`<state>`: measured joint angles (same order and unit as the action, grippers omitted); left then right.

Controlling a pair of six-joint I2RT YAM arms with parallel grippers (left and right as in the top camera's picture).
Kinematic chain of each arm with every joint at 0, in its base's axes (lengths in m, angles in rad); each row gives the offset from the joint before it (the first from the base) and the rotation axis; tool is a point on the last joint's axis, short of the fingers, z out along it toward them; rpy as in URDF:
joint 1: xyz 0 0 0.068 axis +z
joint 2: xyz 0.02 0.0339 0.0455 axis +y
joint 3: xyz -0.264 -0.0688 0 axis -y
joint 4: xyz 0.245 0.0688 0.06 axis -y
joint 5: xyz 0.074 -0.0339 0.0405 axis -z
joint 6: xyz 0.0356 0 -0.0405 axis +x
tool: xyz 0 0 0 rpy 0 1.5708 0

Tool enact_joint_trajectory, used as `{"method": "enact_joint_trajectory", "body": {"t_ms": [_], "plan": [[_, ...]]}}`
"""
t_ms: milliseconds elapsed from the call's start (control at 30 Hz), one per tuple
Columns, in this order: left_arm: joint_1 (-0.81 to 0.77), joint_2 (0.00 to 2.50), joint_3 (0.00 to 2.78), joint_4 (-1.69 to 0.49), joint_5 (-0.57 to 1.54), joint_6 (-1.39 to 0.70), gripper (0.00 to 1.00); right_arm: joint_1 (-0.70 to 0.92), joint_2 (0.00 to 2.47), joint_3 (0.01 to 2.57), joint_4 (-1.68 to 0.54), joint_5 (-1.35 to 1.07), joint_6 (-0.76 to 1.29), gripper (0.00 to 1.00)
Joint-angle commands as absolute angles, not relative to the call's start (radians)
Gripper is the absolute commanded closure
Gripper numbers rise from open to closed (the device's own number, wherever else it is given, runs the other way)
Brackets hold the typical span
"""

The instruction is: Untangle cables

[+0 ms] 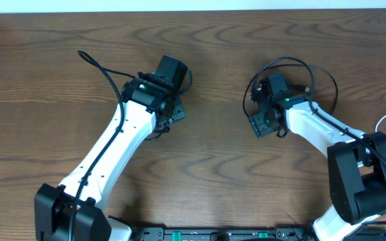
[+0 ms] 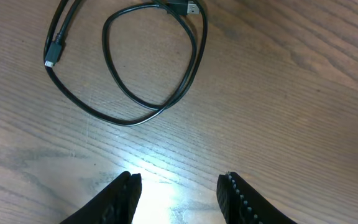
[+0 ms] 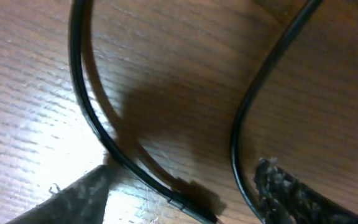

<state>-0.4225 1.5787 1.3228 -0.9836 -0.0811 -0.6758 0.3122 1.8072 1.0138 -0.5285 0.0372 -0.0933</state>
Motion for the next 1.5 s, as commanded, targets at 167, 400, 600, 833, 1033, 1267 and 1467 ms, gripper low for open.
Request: {"method": "enact_joint_trajectory", "body": {"t_ms": [167, 400, 600, 833, 1033, 1267, 1467], "plan": [[-0.422, 1.582, 1.331, -0.987, -0.090, -0.666, 0.55, 0.318, 1.819, 0.972, -0.542, 0.046, -0.052, 0.99], [-0.422, 1.582, 1.331, -0.987, -0.090, -0.666, 0.55, 0.318, 1.819, 0.972, -0.569, 0.046, 0.012, 0.99], [-0.422, 1.582, 1.331, -0.987, -0.090, -0.666, 0.55, 0.296, 1.807, 0.980, -0.580, 0.061, 0.030, 0.99], [-0.422, 1.582, 1.331, -0.987, -0.090, -0.666, 0.55, 0.162, 1.704, 1.128, -0.694, 0.197, 0.029, 0.99], [-0.422, 1.582, 1.331, -0.987, -0.090, -0.666, 0.55, -0.019, 1.613, 1.226, -0.724, 0.309, 0.030, 0.99], [-0.422, 1.582, 1.331, -0.987, -0.090, -0.666, 0.55, -0.241, 1.538, 1.263, -0.695, 0.376, 0.035, 0.99], [-0.422, 1.582, 1.331, -0.987, -0.090, -0.666, 0.55, -0.435, 1.517, 1.263, -0.686, 0.376, 0.181, 0.99]]}}
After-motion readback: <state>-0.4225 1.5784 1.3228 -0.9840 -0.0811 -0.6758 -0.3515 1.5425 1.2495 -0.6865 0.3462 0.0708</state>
